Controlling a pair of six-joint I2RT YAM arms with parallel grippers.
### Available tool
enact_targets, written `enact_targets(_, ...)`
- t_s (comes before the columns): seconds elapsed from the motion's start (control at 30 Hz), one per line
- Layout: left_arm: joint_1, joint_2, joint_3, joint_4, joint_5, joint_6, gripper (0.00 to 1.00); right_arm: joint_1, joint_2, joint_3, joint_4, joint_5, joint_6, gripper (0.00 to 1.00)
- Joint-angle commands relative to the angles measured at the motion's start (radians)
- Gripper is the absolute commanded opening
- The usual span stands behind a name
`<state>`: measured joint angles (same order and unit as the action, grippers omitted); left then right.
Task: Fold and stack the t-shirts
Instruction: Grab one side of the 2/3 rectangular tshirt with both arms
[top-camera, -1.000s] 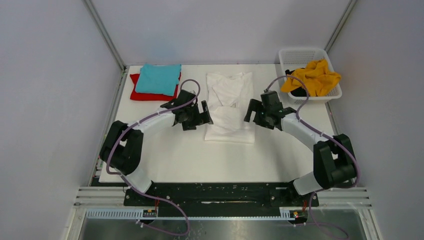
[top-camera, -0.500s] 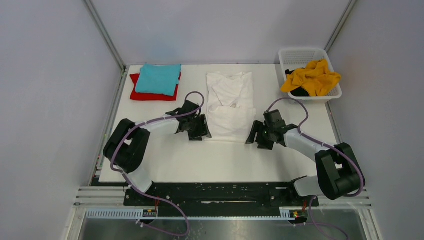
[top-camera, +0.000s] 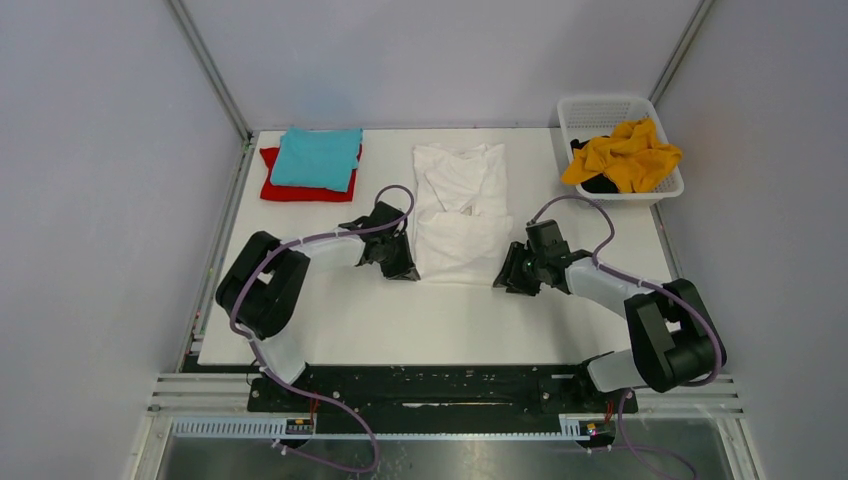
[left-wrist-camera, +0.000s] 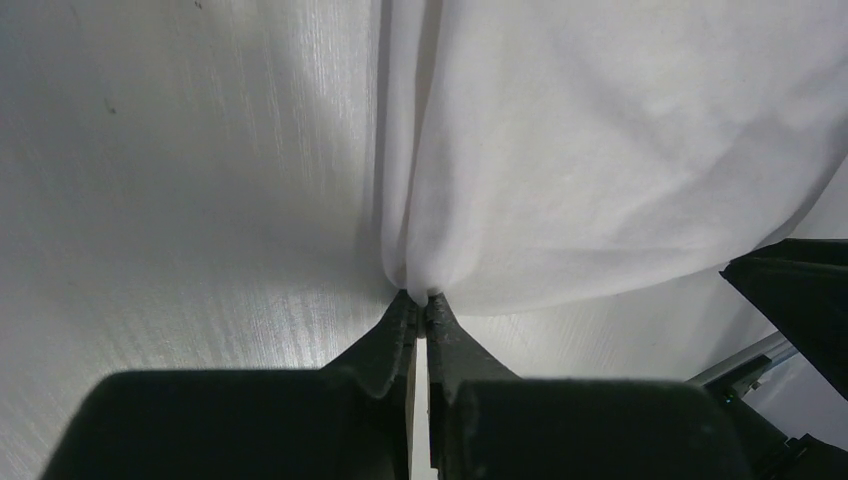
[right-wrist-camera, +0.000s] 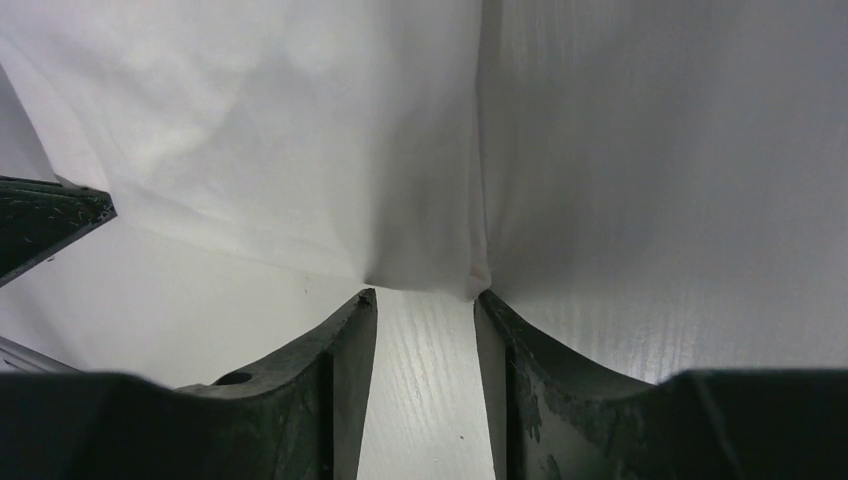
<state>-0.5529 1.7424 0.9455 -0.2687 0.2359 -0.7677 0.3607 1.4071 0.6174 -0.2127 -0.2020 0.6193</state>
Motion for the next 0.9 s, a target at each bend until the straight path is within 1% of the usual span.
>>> enact_targets(0.0, -0.003, 0.035, 0.022, -0.01, -0.041, 0.008, 0.0, -0.002, 0.053, 0.002, -0.005, 0.075, -0.01, 0.48)
enact_targets(0.1, -0.004, 0.032, 0.017, -0.01, -0.049, 0.01, 0.0, -0.002, 0.059, 0.013, -0.019, 0.117, -0.017, 0.46)
enact_targets(0.2, -0.004, 0.023, 0.006, -0.006, -0.056, 0.01, 0.0, -0.002, 0.057, 0.012, -0.021, 0.11, -0.023, 0.42)
enact_targets(0.5, -0.003, 0.003, -0.02, 0.015, -0.056, 0.011, 0.0, -0.002, 0.094, 0.034, -0.027, 0.164, -0.04, 0.43)
enact_targets(0.73, -0.002, -0.01, -0.027, 0.006, -0.073, 0.01, 0.0, -0.002, 0.072, 0.034, -0.044, 0.182, -0.031, 0.42)
enact_targets(0.8, -0.002, -0.01, -0.023, 0.005, -0.073, 0.01, 0.0, -0.001, 0.078, 0.034, -0.035, 0.181, -0.03, 0.38)
enact_targets(0.87, -0.002, -0.009, -0.021, 0.005, -0.069, 0.01, 0.0, -0.002, 0.093, 0.034, -0.023, 0.17, -0.03, 0.24)
